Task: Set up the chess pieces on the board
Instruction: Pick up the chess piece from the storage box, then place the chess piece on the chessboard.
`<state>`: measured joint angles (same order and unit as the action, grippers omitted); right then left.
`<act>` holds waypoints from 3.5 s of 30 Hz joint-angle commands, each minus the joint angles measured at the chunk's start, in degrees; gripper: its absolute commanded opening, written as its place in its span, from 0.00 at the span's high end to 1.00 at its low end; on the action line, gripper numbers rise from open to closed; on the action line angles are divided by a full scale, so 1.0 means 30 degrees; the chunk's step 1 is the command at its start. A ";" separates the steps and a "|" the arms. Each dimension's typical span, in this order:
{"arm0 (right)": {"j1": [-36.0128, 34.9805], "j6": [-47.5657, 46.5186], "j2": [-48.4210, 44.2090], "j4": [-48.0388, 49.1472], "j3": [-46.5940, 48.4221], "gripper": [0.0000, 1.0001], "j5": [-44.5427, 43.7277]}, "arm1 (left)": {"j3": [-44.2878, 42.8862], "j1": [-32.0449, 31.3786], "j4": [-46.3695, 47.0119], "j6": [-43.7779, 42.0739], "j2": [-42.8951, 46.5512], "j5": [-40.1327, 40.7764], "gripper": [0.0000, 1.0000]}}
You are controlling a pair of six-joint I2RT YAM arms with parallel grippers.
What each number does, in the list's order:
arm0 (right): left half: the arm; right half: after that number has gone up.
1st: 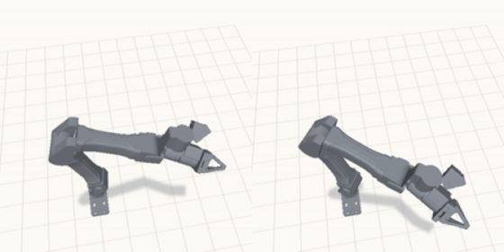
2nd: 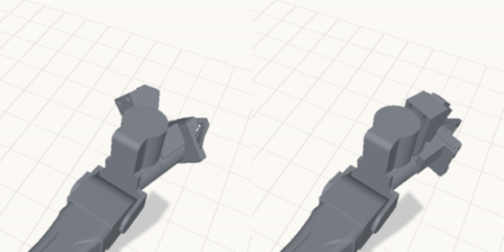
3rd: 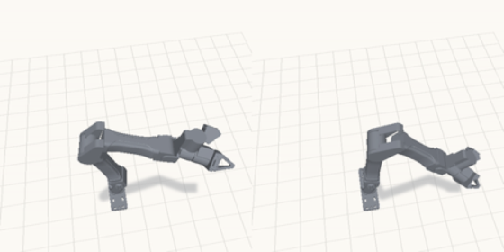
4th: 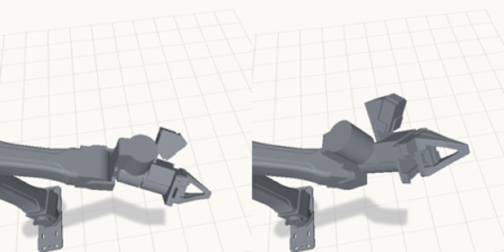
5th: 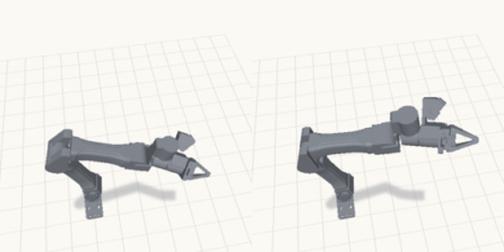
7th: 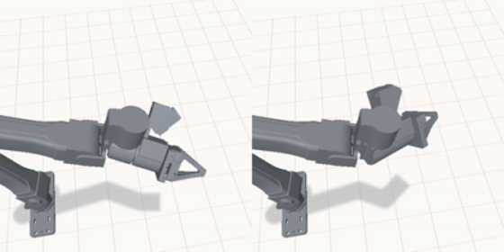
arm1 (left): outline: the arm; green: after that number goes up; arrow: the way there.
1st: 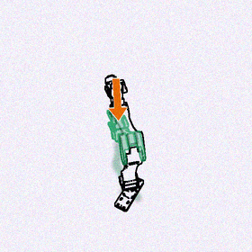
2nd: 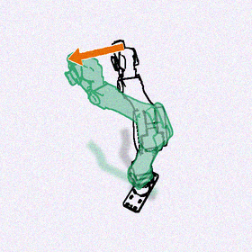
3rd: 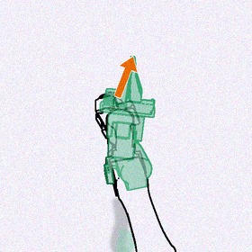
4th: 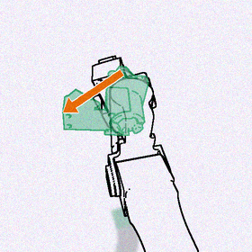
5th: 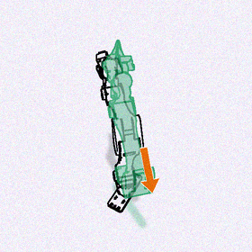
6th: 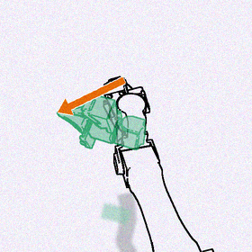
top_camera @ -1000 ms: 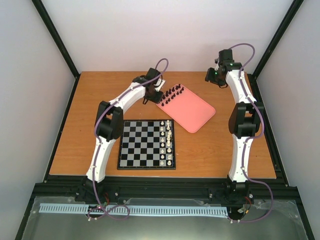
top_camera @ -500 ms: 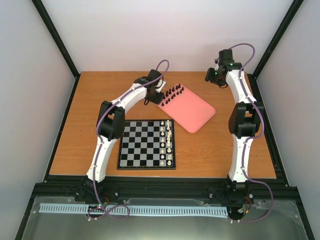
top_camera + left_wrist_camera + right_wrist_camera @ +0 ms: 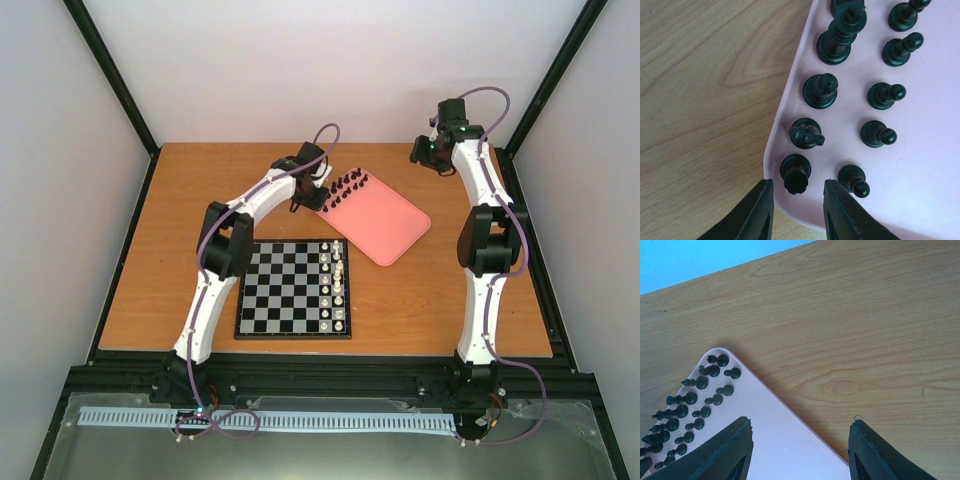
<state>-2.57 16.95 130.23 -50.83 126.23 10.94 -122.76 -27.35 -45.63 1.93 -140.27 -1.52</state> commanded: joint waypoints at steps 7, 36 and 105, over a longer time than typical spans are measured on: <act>0.0270 -0.0141 0.0500 -0.0196 -0.0037 0.39 0.0225 | -0.1091 -0.0081 0.0576 0.0410 -0.0463 0.0725 0.70; 0.0519 -0.0172 0.0929 -0.0371 0.0226 0.39 0.0662 | -0.1754 -0.0082 0.0874 0.0849 -0.1244 0.0496 0.80; -0.2033 0.0426 -0.6846 0.1778 -0.9489 0.38 -0.1155 | 2.0278 0.0067 0.1508 1.1486 1.9422 0.4629 0.99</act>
<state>-8.91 18.46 112.55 -46.39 99.20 9.04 -65.21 -27.40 -47.13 30.89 -83.05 12.86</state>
